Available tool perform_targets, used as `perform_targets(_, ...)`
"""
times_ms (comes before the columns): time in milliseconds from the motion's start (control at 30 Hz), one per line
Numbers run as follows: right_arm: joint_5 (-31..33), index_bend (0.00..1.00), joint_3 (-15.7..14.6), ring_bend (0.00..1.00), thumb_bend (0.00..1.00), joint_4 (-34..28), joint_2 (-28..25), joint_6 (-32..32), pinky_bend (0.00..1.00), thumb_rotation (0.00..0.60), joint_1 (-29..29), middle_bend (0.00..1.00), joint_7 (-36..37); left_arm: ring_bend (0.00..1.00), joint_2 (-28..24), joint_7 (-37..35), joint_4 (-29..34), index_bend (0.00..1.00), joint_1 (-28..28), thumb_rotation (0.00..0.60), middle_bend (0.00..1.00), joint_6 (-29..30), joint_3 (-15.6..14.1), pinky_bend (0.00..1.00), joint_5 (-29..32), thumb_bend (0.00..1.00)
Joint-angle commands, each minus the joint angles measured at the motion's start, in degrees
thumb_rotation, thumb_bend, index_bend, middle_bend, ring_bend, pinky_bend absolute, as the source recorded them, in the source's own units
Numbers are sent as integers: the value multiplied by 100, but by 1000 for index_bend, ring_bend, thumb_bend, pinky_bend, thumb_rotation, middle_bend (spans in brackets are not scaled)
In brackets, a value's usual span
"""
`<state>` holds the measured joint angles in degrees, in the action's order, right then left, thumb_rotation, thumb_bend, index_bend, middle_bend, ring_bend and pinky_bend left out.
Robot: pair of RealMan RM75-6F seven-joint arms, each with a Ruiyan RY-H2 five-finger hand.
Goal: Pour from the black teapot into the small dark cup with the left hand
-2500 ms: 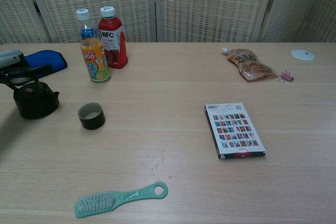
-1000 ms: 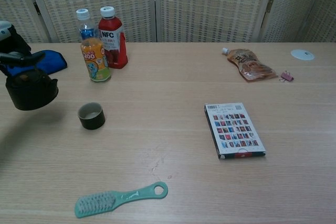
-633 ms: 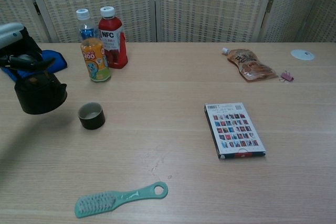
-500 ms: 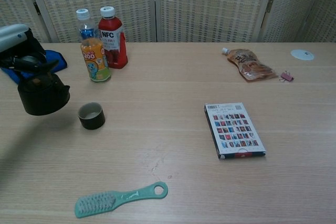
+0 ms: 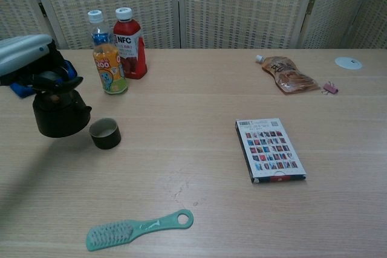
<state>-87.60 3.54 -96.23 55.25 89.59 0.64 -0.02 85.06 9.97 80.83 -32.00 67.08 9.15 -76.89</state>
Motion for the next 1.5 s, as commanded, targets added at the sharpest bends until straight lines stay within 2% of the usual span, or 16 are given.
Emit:
perform_targets(33, 3, 203, 0, 200, 163, -2, 0, 0, 313, 600, -4, 252, 0, 1000, 30, 55, -19, 1000, -31, 367, 1000, 25, -10, 554, -64, 395)
perform_targets(667, 36, 203, -3, 200, 163, 28, 13, -16, 313, 600, -28, 252, 25, 1000, 323, 614, -513, 1000, -199, 398, 1000, 210, -108, 554, -460, 396)
perform_targets(1133, 36, 202, 5, 200, 162, 17, 1, -14, 313, 600, -34, 252, 17, 1000, 313, 845, -779, 1000, -198, 405, 1000, 305, -126, 554, -523, 396)
perform_targets(1500, 42, 202, 2, 200, 163, 13, -8, -7, 313, 600, -50, 252, 22, 1000, 492, 944, -1118, 1000, -238, 405, 1000, 410, -117, 554, -607, 396)
